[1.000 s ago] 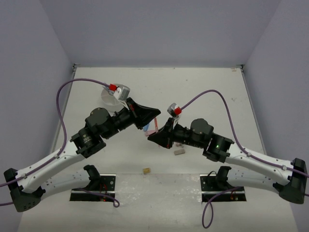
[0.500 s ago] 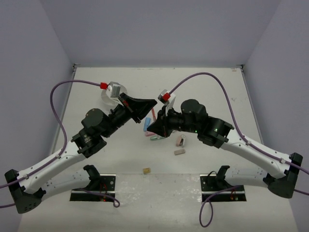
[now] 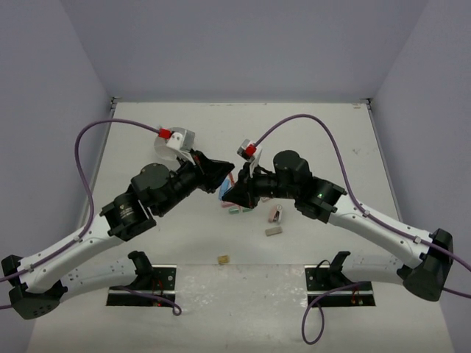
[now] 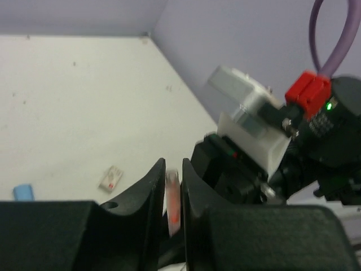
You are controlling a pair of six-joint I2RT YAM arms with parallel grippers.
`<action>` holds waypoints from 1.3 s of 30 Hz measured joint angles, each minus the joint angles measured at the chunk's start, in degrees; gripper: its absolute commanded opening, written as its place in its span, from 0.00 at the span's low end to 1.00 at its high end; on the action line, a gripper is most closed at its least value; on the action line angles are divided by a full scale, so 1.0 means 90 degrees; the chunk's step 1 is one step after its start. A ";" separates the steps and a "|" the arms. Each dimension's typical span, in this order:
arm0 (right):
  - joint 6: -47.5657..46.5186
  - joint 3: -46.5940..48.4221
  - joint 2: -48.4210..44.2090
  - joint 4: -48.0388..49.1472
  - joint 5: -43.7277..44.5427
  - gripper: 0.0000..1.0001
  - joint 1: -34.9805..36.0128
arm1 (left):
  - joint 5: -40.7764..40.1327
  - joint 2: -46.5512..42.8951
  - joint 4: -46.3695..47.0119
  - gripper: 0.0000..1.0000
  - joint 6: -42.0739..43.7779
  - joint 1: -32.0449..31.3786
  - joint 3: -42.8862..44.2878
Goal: Sort the stationery into containers
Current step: Close the pen cap on the pen.
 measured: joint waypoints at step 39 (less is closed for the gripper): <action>-0.0161 -0.0545 -0.0836 0.0846 0.2126 0.00 0.0421 | 0.0786 -0.0126 -0.1587 0.83 0.0874 -0.0200 0.0978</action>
